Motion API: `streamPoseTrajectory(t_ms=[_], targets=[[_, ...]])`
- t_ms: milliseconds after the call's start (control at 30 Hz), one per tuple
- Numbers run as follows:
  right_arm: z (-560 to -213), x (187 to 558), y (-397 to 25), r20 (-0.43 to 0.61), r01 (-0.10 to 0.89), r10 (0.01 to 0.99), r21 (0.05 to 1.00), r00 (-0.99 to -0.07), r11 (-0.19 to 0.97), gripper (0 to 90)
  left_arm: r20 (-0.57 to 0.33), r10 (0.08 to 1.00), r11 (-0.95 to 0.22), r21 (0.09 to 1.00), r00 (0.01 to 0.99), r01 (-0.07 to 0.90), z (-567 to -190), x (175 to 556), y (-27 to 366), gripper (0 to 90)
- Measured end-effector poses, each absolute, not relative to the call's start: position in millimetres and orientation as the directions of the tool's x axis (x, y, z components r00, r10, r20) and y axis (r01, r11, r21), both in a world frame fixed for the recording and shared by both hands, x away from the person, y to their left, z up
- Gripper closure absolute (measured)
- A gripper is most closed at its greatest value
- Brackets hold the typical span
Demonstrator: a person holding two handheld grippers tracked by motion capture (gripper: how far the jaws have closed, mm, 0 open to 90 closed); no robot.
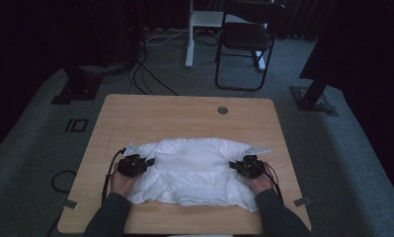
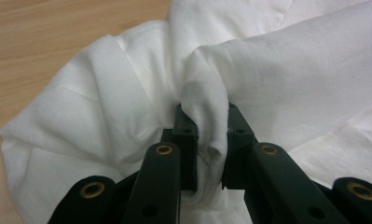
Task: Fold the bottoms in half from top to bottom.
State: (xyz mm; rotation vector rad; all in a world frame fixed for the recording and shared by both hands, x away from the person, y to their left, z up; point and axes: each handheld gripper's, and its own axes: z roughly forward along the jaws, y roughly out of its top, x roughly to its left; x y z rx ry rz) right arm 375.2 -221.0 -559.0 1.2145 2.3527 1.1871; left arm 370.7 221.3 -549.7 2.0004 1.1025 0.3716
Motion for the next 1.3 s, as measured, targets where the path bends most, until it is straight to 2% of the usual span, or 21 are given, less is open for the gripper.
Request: streamPoseTrajectory(t_ms=[267, 533, 733, 867, 900, 1000, 1300], targets=[[-556.5, 402.3, -213.7, 0.145, 0.588, 0.783, 0.744, -0.605, 0.316, 84.2, -0.12, 0.832, -0.287, 0.742, 0.541, 0.606, -544.3, 395.6, 219.2, 80.0], [-547.0, 403.1, -214.6, 0.149, 0.578, 0.783, 0.759, -0.603, 0.3, 84.2, -0.156, 0.837, -0.24, 0.756, 0.525, 0.608, -536.5, 397.6, 222.8, 80.2], [-518.9, 397.3, -228.8, 0.173, 0.532, 0.783, 0.817, -0.597, 0.225, 84.3, -0.198, 0.821, -0.152, 0.828, 0.536, 0.539, -497.2, 388.4, 230.1, 80.5], [-507.0, 394.9, -233.3, 0.177, 0.509, 0.78, 0.837, -0.6, 0.202, 84.3, -0.197, 0.813, -0.138, 0.849, 0.548, 0.51, -482.6, 385.7, 230.6, 80.6], [-488.6, 390.0, -236.9, 0.158, 0.469, 0.781, 0.863, -0.605, 0.189, 84.3, -0.219, 0.799, -0.104, 0.867, 0.56, 0.488, -468.1, 383.7, 233.9, 80.6], [-473.9, 384.4, -239.8, 0.145, 0.432, 0.78, 0.885, -0.609, 0.173, 84.4, -0.25, 0.785, -0.062, 0.878, 0.567, 0.474, -455.3, 379.5, 239.4, 80.8], [-436.0, 358.9, -246.6, 0.083, 0.31, 0.777, 0.939, -0.624, 0.148, 84.5, -0.222, 0.746, -0.047, 0.923, 0.627, 0.383, -422.1, 346.2, 241.8, 80.9]])
